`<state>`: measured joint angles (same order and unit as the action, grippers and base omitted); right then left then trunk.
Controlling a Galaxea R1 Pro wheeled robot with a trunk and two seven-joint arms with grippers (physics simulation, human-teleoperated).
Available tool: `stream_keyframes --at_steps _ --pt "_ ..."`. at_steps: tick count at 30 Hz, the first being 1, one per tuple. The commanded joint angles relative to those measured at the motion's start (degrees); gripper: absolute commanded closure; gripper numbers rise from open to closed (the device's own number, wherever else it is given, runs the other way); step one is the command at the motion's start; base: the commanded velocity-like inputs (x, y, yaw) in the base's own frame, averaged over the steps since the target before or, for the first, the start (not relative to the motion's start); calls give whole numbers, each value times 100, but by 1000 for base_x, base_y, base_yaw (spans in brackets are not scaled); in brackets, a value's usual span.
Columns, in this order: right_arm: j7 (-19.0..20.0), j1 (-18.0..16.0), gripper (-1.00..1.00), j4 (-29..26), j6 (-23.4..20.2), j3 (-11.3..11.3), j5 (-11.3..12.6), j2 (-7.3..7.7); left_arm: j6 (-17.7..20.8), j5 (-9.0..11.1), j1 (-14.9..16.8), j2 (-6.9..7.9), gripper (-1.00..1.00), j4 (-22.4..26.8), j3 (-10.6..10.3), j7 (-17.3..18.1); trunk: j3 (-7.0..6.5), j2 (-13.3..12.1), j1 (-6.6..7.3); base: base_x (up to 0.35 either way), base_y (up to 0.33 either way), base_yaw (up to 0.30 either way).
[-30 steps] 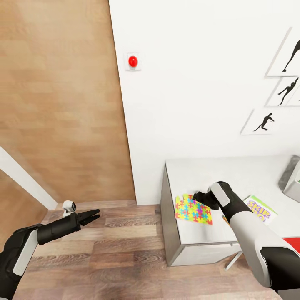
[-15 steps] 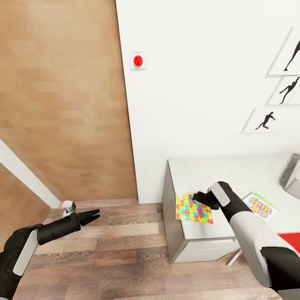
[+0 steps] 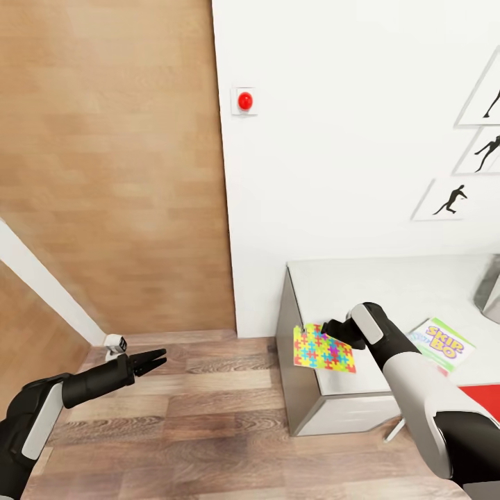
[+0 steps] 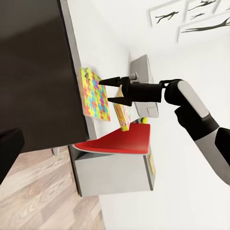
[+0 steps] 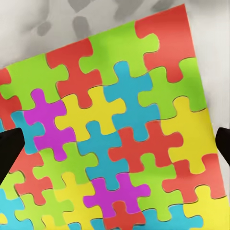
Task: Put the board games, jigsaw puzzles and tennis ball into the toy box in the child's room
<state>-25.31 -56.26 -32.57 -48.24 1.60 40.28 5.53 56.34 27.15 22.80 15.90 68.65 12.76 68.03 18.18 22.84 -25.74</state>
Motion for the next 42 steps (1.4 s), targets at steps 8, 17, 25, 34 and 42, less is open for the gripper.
stream_keyframes --at_steps 8,17,25,34,42 --pt "-44 1 -100 145 8 15 173 1 35 10 5 1 -100 -1 1 9 11 8 -5 0 152 0" --pt "-45 1 -100 145 12 15 173 1 35 10 5 1 -100 -1 1 9 -15 8 -5 -27 86 -37" --pt "-45 1 -100 145 119 15 173 1 35 10 5 1 -100 -1 3 9 -79 8 -5 -2 5 -116" --pt "-43 1 -100 130 174 15 174 1 35 10 5 1 -100 -1 2 9 -155 8 -5 0 0 -113" --pt "-16 1 -100 76 178 22 179 1 35 10 5 1 -100 -1 -2 9 -225 8 -5 0 0 -90"
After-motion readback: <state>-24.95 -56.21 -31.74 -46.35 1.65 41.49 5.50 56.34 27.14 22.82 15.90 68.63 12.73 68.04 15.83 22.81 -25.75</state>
